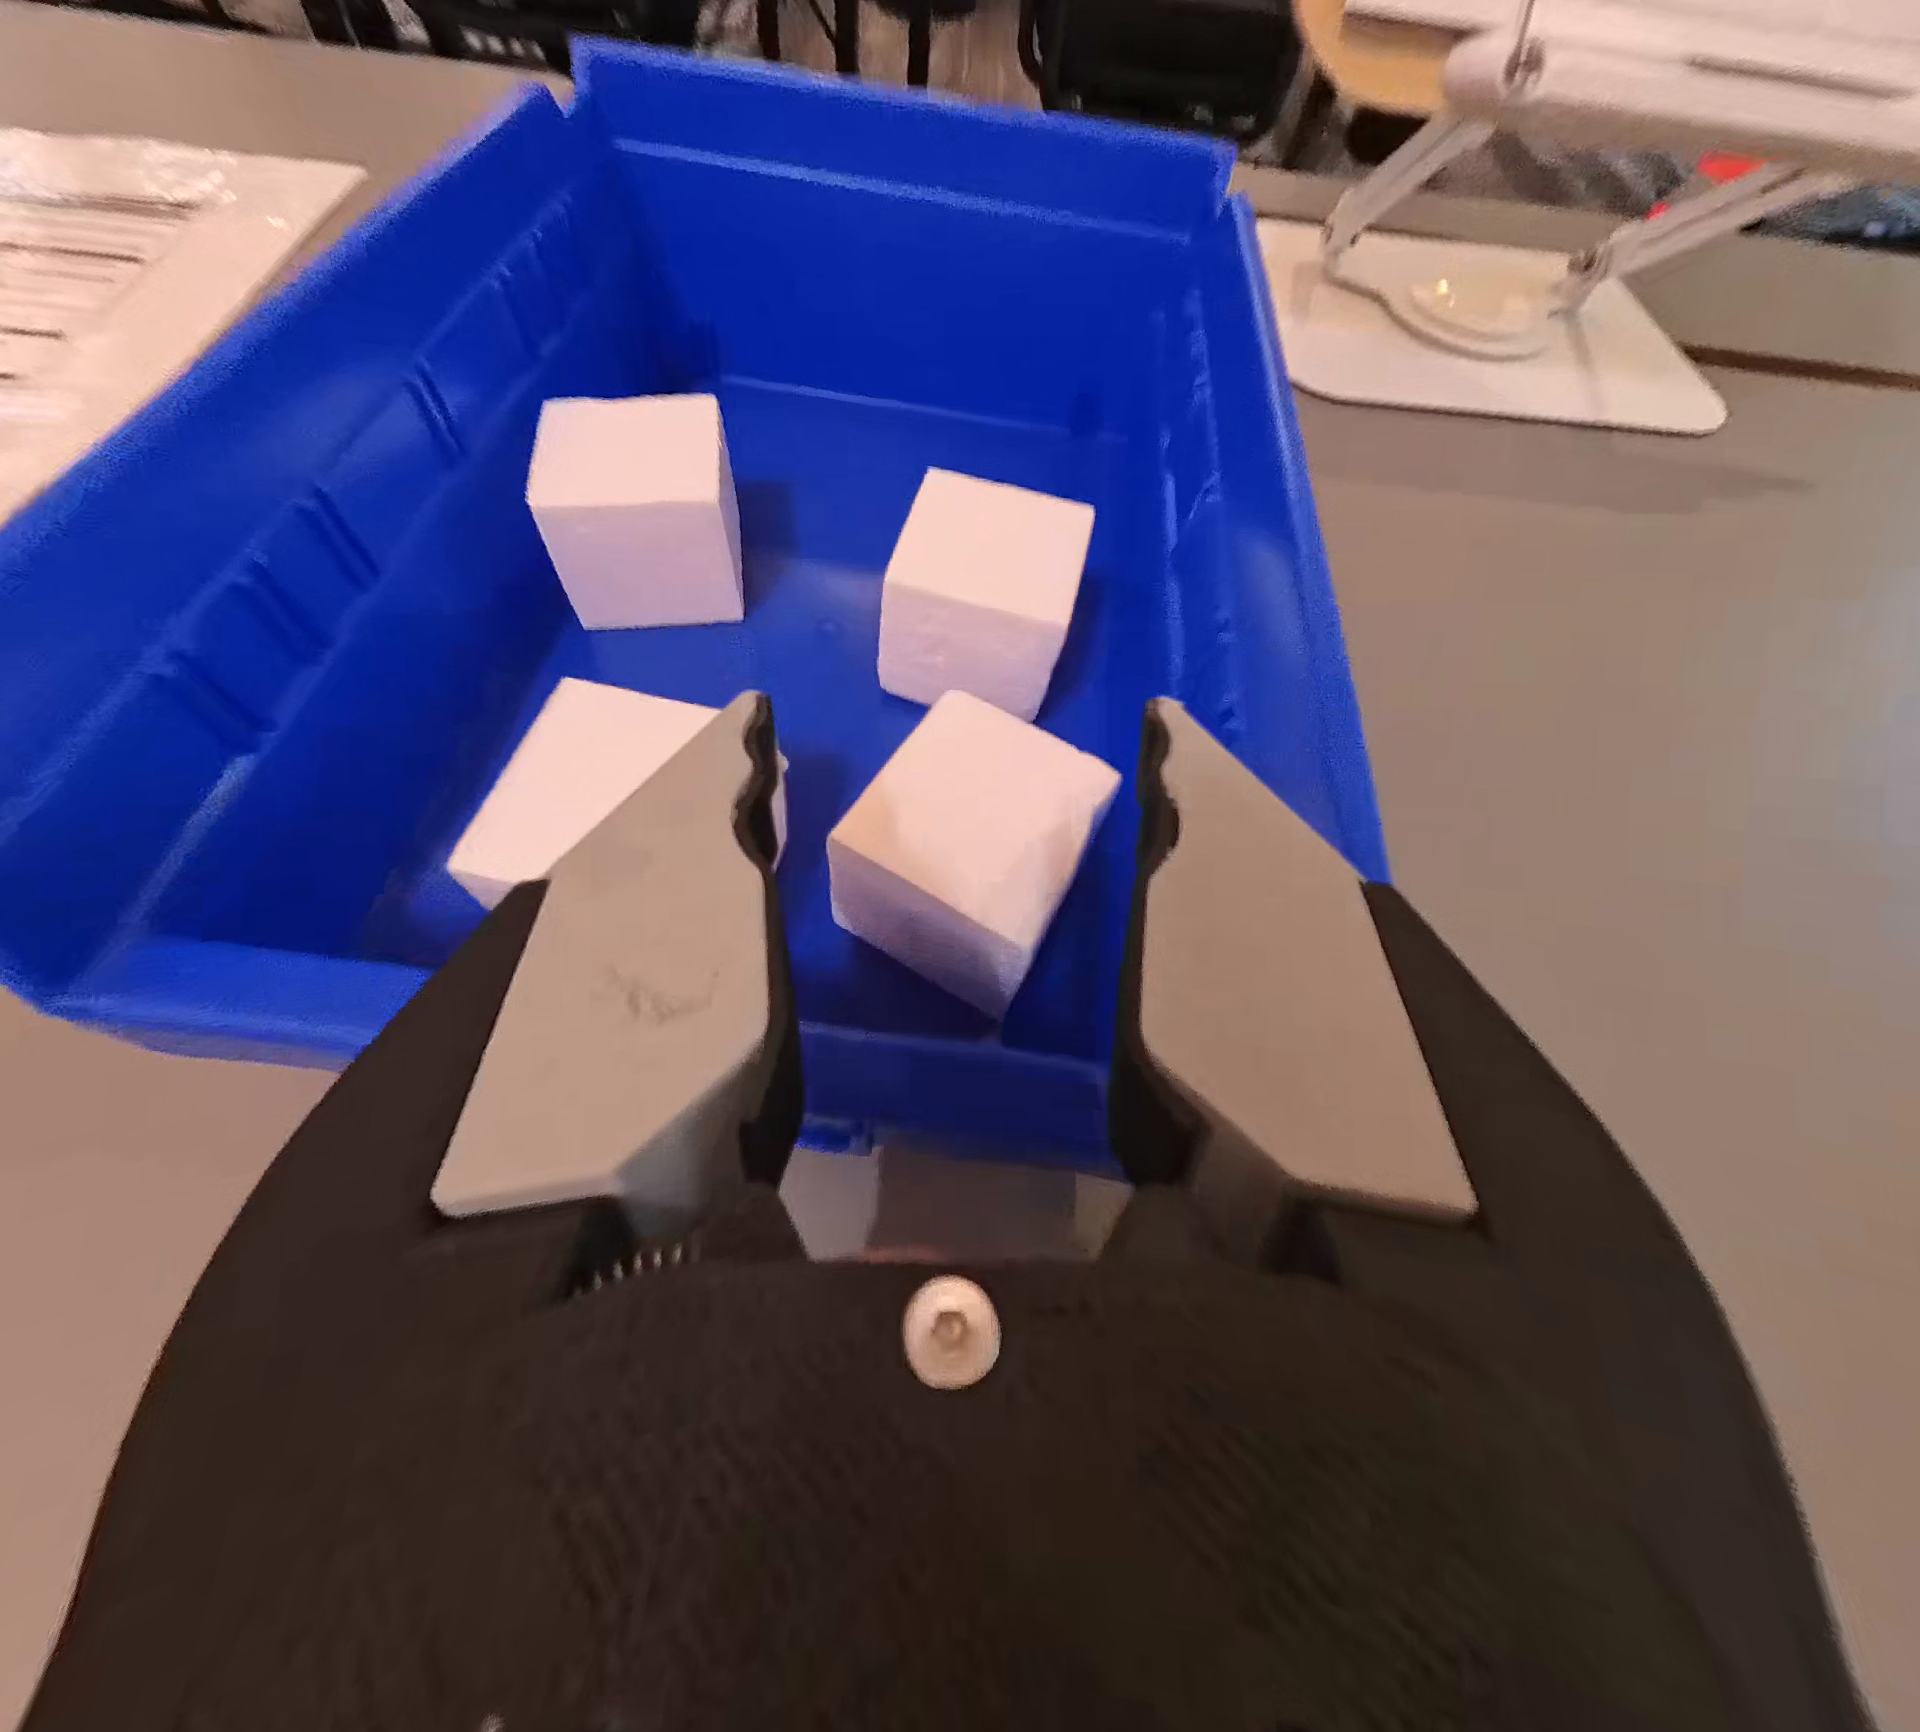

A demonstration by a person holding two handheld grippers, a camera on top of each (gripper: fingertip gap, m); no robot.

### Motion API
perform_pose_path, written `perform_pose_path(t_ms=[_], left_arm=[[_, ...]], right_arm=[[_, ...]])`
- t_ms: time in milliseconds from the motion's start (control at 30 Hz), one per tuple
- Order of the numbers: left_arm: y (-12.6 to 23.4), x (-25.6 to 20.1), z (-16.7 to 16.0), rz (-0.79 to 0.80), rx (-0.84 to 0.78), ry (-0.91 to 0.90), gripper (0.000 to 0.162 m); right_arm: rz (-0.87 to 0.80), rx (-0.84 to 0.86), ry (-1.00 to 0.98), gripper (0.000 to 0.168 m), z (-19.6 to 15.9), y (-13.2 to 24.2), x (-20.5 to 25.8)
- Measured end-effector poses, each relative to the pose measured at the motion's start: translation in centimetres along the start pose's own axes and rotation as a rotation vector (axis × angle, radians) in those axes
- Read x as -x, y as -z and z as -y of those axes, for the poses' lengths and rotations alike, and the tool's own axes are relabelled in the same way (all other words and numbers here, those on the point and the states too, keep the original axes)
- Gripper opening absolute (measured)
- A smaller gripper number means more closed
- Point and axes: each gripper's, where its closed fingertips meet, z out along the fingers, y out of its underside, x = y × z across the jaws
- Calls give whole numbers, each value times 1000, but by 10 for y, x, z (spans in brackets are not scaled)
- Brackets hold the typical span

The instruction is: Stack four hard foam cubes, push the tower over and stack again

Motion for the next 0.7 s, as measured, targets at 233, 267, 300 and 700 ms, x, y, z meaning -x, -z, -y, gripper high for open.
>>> perform_pose_path(t_ms=[233,267,300,700], left_arm=[[-9,12,-12,34,79,-88,69],[-10,12,-12,25,83,-96,71],[-9,10,-12,6,77,-103,72],[-24,0,-18,-86,257,-253,66]], right_arm=[[11,8,4,69,-1,-1,4],[12,11,6,69,-2,-2,5],[12,14,8,69,-3,-2,5],[13,39,1,69,-9,-7,5]])
